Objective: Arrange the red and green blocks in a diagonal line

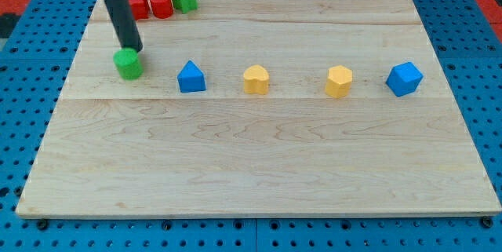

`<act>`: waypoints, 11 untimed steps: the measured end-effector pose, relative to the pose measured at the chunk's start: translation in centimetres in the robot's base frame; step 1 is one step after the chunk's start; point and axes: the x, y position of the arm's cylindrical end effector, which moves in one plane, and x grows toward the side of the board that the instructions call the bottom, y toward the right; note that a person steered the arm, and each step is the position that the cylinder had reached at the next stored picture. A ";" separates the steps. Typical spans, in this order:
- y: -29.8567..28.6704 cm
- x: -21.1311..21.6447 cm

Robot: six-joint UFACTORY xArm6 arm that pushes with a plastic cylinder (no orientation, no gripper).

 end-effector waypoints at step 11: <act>8.9 -8.1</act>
